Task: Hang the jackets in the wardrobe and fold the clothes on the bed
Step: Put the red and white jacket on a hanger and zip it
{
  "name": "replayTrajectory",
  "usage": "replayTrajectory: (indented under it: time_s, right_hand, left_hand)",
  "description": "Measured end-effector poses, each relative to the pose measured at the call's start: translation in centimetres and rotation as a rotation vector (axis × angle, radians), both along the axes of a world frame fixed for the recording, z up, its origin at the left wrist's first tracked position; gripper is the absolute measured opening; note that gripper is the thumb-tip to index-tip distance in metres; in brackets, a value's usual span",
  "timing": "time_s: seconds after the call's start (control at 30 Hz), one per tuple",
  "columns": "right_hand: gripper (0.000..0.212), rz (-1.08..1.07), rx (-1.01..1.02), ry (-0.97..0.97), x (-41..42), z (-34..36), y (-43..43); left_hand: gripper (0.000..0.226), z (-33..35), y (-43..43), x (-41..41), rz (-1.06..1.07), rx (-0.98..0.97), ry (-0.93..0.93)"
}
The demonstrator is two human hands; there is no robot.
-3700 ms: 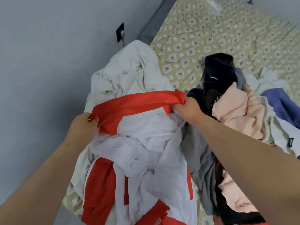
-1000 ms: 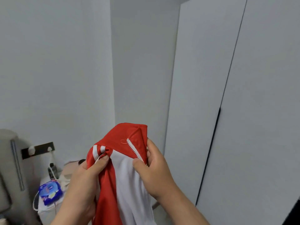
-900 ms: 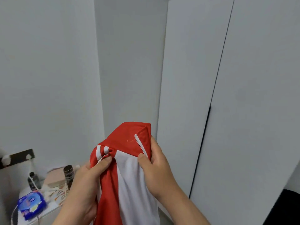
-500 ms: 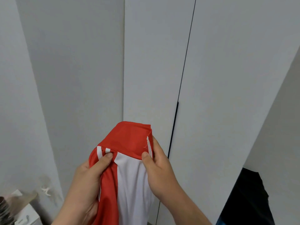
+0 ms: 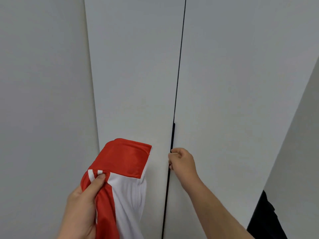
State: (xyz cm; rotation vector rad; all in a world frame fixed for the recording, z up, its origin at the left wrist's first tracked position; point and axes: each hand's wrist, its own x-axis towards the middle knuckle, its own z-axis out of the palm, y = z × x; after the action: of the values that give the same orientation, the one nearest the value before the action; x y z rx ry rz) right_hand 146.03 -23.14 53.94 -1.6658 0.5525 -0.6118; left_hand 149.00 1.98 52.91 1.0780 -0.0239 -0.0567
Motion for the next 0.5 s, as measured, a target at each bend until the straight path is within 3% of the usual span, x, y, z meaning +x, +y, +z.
replayTrajectory:
  time_s: [0.1,0.3,0.5]
  right_hand:
    - [0.036,-0.128,-0.076,0.019,3.7,0.6,-3.0]
    - [0.009,-0.168,-0.164,0.046,9.2,0.0,-5.0]
    - [0.014,-0.43,-0.156,0.015,11.8,-0.5,-4.1]
  left_hand:
    - [0.019,-0.7,-2.0,3.5,-0.031,0.039,0.062]
    - [0.008,-1.2,-3.9,7.3,-0.089,0.056,0.039]
    - [0.008,-1.6,-3.7,12.0,-0.153,0.108,0.035]
